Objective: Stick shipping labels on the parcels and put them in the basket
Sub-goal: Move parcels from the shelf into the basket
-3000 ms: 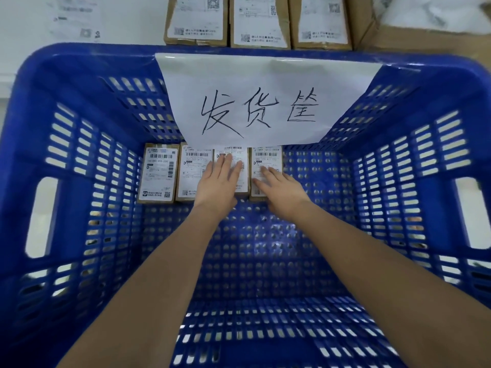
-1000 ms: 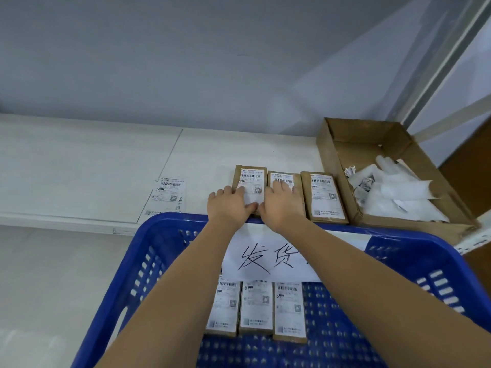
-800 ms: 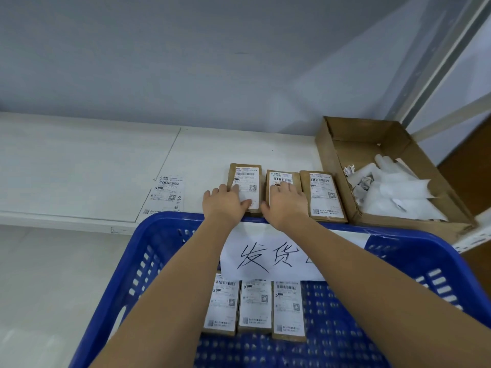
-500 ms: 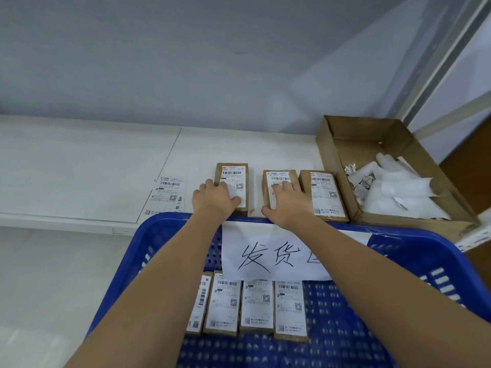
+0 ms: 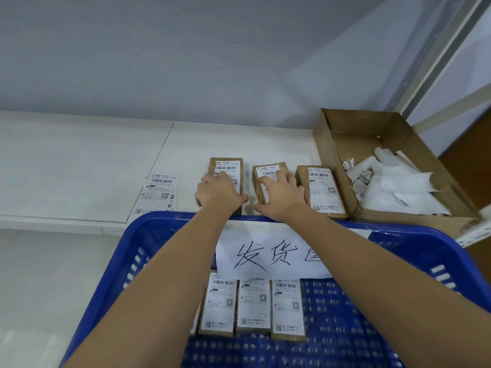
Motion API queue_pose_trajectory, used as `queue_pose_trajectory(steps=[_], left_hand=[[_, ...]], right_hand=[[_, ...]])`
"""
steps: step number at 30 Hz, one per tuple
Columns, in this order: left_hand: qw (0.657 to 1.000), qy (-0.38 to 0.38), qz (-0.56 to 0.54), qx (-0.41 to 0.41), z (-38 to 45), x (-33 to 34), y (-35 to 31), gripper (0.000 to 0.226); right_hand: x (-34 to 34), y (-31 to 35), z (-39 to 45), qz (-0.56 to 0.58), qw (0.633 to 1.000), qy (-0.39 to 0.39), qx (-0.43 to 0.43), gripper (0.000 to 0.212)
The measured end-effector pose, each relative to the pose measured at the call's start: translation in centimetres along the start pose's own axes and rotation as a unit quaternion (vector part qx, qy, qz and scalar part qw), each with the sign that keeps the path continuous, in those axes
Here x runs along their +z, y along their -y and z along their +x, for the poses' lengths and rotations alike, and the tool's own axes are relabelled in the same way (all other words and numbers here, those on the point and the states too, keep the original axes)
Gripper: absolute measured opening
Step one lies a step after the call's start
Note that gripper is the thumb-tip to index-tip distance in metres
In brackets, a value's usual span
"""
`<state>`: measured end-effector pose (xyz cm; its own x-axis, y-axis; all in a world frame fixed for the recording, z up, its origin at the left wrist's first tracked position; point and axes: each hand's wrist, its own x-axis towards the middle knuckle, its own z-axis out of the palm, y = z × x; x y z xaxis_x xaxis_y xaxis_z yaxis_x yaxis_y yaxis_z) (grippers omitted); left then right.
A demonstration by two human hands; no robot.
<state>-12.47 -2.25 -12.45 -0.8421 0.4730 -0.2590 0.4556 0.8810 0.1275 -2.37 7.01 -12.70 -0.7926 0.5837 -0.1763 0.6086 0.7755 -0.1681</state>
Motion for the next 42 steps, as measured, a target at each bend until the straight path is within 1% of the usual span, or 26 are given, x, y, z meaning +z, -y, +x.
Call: queue_pose_trajectory(steps=[2, 5, 8, 12, 16, 20, 25, 29, 31, 34, 36, 42], left_hand=[[1.0, -0.012, -0.002, 0.009, -0.1, -0.1, 0.3, 0.08], [0.999, -0.034, 0.005, 0.021, -0.3, -0.1, 1.0, 0.079], [0.998, -0.056, -0.001, 0.032, -0.6, -0.3, 1.4, 0.075], [0.994, -0.095, -0.009, 0.044, -1.0, -1.1, 1.4, 0.071], [0.993, -0.108, -0.017, 0.046, -1.4, -2.2, 0.9, 0.07], [0.992, -0.114, -0.011, 0.06, -2.4, -2.8, -0.1, 0.072], [0.99, -0.115, -0.006, 0.075, -3.4, -2.9, -1.4, 0.073], [0.987, -0.126, 0.005, 0.096, -4.3, -2.8, -2.5, 0.072], [0.986, -0.127, 0.01, 0.105, -4.6, -2.7, -3.0, 0.072], [0.985, -0.126, 0.017, 0.114, -5.0, -2.7, -3.5, 0.073], [0.984, -0.128, 0.023, 0.12, -5.3, -2.7, -3.7, 0.073], [0.982, -0.132, 0.031, 0.132, -6.7, -3.3, -4.0, 0.074]], right_hand=[[0.2, 0.3, 0.0, 0.018, 1.0, -0.002, 0.014, 0.066], [0.0, 0.6, 0.1, 0.017, 0.999, -0.012, 0.027, 0.065], [-0.6, 0.8, 0.0, 0.051, 0.997, -0.052, 0.022, 0.058], [-1.8, 1.0, -0.2, 0.004, 0.993, -0.114, -0.024, 0.053], [-3.6, 0.4, -0.7, -0.019, 0.99, -0.14, -0.013, 0.054], [-4.9, -1.5, -1.7, -0.035, 0.99, -0.139, 0.021, 0.052], [-5.5, -4.6, -3.3, -0.031, 0.991, -0.111, 0.068, 0.054], [-5.2, -6.2, -4.1, -0.029, 0.991, -0.1, 0.081, 0.053], [-5.2, -6.4, -4.2, -0.041, 0.991, -0.099, 0.086, 0.053], [-5.2, -6.3, -4.2, -0.09, 0.987, -0.097, 0.09, 0.05], [-5.2, -6.2, -4.2, -0.091, 0.987, -0.098, 0.092, 0.048], [-5.7, -5.7, -5.1, -0.11, 0.983, -0.088, 0.115, 0.055]])
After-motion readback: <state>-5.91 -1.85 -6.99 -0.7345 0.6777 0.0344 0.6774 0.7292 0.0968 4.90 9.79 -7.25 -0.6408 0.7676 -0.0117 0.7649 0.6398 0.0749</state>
